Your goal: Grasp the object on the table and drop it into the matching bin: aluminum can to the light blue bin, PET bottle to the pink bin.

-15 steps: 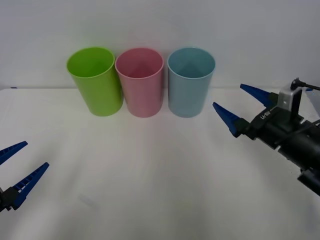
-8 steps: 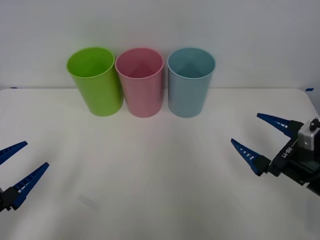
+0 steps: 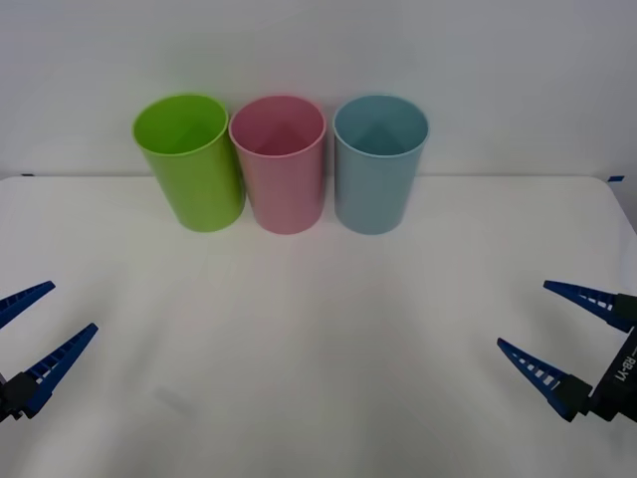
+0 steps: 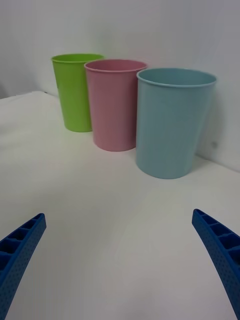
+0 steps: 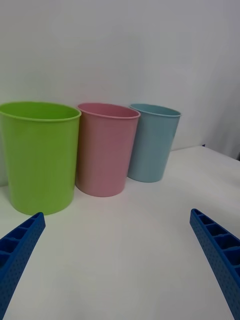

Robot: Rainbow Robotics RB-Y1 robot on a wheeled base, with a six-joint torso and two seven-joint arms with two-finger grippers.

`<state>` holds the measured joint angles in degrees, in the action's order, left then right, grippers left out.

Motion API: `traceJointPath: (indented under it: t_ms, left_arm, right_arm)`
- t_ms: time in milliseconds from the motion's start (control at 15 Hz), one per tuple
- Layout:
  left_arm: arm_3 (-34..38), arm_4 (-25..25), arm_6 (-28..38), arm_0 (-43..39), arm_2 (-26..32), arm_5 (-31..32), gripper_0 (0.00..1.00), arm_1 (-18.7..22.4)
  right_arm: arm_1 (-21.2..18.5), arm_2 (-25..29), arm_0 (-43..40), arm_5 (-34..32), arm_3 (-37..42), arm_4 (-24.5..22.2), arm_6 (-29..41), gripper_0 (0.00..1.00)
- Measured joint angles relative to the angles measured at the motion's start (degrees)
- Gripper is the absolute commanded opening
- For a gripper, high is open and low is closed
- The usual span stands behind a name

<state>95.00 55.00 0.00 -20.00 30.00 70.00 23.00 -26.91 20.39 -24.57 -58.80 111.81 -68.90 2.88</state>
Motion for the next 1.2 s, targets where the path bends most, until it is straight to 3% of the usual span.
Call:
traceJointPath:
  t_ms: [533, 1200]
  left_arm:
    - [0.0, 0.0, 0.0, 0.0, 0.0, 0.0, 1.0, 0.0]
    - [0.0, 0.0, 0.0, 0.0, 0.0, 0.0, 1.0, 0.0]
  right_arm:
    - [1.59, 3.83, -5.41, -0.61, 0.0, 1.2, -2.18, 1.0]
    - [1.42, 4.13, -8.3, -1.41, 0.0, 1.23, -2.44, 1.0]
